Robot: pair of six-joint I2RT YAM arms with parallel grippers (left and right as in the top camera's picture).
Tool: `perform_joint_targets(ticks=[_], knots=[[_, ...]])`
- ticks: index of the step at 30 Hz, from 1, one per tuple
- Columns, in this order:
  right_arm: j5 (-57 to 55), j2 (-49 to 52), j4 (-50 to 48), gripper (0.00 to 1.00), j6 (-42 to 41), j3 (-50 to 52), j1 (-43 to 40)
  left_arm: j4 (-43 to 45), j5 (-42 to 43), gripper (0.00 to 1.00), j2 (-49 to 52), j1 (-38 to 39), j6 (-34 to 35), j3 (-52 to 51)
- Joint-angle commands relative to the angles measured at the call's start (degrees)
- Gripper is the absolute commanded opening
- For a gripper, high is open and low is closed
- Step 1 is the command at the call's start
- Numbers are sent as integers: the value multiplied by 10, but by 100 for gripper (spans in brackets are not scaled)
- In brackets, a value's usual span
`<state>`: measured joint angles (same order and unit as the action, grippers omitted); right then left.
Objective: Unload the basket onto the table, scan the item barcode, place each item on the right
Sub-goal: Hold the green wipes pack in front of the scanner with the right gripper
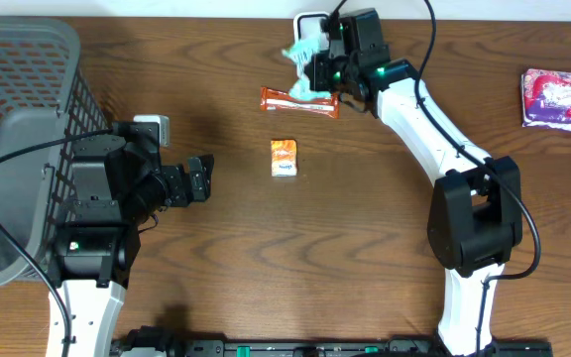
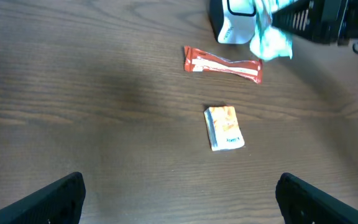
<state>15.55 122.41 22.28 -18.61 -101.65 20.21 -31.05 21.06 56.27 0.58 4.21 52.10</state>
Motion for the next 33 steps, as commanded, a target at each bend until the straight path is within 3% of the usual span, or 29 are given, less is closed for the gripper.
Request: perform_joint_targets(ticks=[1,7,18,33], knots=[[14,-3,-43,1,-19,-15,0,1,3,97,2,-2,-8,-3],[15,-3,-115,1,-24,-23,1,1,3,97,2,-2,-8,-3],[-20,3,-101,1,-19,-118,1,1,3,97,2,-2,-8,-3],[-19,81,-141,1,-42,-132,-16,1,3,97,2,-2,-8,-3]])
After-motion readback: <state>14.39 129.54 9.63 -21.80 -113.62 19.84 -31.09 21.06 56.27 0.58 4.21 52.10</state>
